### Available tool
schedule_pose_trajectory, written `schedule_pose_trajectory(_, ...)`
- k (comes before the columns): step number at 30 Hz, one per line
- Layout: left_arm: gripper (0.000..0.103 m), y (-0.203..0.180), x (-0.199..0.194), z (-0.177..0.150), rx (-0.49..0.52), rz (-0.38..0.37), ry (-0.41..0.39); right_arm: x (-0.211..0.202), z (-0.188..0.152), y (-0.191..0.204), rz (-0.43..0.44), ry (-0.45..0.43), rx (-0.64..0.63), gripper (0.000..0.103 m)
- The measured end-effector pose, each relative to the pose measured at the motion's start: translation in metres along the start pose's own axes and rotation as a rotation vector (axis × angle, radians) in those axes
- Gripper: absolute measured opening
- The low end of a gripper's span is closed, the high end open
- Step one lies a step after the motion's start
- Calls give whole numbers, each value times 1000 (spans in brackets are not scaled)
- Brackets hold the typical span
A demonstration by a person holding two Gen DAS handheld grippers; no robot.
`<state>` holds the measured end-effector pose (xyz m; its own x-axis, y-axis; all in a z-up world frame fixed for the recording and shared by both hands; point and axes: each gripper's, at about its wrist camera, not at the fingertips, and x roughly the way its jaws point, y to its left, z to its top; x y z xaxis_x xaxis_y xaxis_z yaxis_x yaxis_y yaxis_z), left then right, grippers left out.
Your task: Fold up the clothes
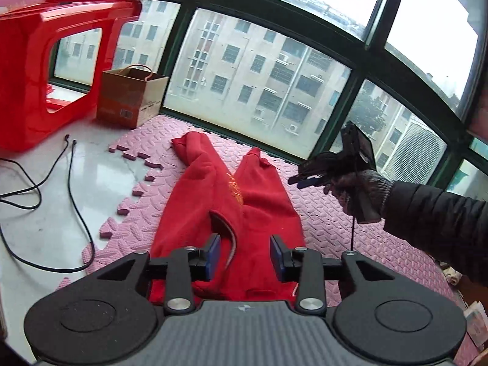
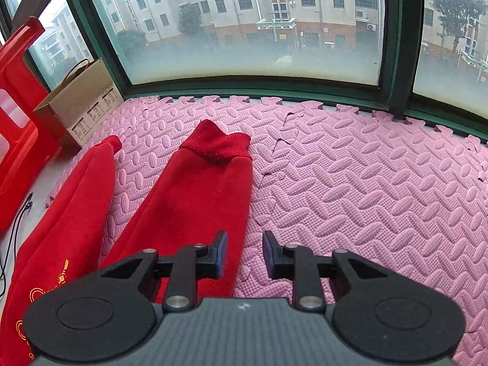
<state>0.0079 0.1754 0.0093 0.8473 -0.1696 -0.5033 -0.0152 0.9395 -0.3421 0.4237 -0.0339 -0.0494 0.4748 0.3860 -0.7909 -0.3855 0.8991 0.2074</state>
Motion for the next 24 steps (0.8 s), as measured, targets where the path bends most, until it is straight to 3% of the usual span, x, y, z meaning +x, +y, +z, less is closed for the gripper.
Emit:
schedule_pose_trajectory(2, 41, -16, 18, -3, 61, -50, 60, 8, 2, -3, 17, -4, 18, 25)
schedule_pose_trajectory(5, 54, -34, 46, -11, 116, -68, 122, 21, 5, -6, 43, -10, 46, 25)
schedule_pose_trajectory(8, 59, -51, 68, -20, 184, -90, 160, 31, 8, -8, 60, -16, 53, 25)
schedule_pose_trajectory(15, 60, -69, 91, -35, 334, -32, 224, 45, 8, -2, 80, -14, 36, 27)
schedule_pose_trajectory(16, 60, -71, 93, -38, 352, -27, 232, 45, 7, 0, 72, -17, 27, 26)
schedule_pose_trajectory(18, 58, -74, 97, -44, 405, -14, 243, 43, 5, 2, 65, -32, 15, 10)
schedule_pose_trajectory(19, 55, -76, 99, -47, 432, -7, 247, 40, 5, 3, 64, -39, 13, 9)
schedule_pose_trajectory(21, 26, -74, 106, -49, 456, 8, 266, 32, 5, 2, 59, -56, 7, 7)
schedule_pose_trajectory(24, 17, -65, 111, -41, 399, -25, 291, 15, 7, 2, 47, -80, -5, 6)
